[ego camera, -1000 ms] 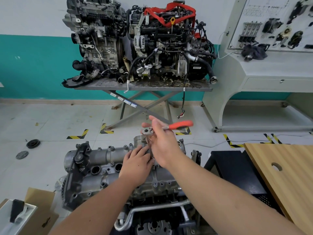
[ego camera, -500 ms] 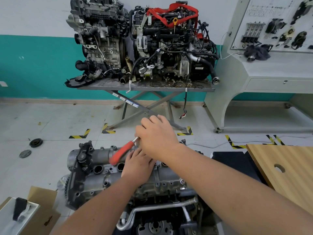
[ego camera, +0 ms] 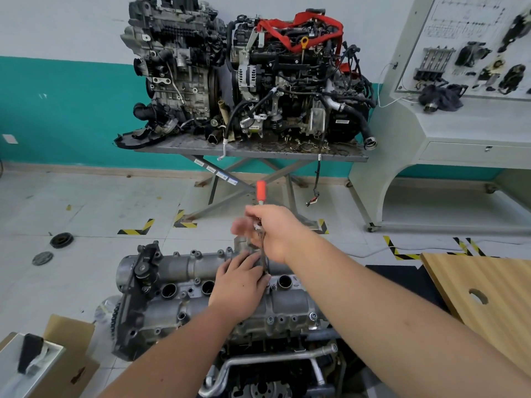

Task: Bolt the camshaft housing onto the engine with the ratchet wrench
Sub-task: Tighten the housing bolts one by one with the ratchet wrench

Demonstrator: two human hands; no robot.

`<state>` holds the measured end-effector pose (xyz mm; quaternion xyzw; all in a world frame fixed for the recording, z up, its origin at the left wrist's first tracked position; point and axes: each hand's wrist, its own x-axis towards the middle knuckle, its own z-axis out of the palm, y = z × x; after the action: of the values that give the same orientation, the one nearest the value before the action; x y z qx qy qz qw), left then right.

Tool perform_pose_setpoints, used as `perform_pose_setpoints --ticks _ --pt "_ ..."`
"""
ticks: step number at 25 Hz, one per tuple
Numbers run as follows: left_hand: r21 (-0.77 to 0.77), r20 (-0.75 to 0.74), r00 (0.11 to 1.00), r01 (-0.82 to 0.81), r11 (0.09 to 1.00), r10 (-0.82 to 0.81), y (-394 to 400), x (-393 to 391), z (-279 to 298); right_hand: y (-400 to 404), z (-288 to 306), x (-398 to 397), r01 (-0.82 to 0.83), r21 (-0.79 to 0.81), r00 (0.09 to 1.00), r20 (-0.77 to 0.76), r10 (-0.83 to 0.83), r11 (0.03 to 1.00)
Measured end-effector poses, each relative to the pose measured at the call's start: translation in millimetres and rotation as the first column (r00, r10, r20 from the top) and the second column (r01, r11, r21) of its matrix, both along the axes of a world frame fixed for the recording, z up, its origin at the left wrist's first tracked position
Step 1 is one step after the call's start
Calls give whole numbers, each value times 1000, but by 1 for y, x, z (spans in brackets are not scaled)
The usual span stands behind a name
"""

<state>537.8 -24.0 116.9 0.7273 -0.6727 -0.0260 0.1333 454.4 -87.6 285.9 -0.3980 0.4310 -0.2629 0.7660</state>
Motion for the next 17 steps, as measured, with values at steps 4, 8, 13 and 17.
perform_pose_setpoints --ticks 4,8,13,17 --pt "0 -43 999 2 1000 -2 1 1 4 8 -25 8 387 60 850 362 -382 920" --pt "29 -69 998 18 999 -16 3 -1 10 18 -39 3 453 -7 800 444 -403 891" --pt "69 -68 997 40 997 -35 2 2 6 40 -57 -7 216 -690 969 64 -239 691" --pt "-105 -451 889 -144 984 82 2 -7 7 28 -58 -13 -350 -925 910 -298 -288 -146"
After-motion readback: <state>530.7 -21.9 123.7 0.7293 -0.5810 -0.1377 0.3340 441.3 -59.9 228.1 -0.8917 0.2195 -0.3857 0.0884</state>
